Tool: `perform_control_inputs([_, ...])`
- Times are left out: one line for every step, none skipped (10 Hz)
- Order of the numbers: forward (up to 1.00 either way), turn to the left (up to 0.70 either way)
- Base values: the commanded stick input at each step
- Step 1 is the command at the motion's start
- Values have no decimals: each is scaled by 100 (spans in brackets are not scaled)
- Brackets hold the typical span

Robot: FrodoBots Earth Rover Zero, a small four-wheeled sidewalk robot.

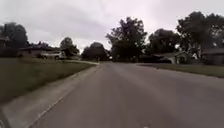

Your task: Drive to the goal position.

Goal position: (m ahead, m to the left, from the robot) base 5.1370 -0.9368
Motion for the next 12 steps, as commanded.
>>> perform_control_inputs([70, 0])
perform_control_inputs([70, 0])
perform_control_inputs([70, 0])
perform_control_inputs([70, 0])
perform_control_inputs([70, 0])
perform_control_inputs([70, 0])
perform_control_inputs([70, 0])
perform_control_inputs([70, 0])
perform_control_inputs([70, 0])
perform_control_inputs([70, 0])
perform_control_inputs([70, 0])
perform_control_inputs([70, 0])
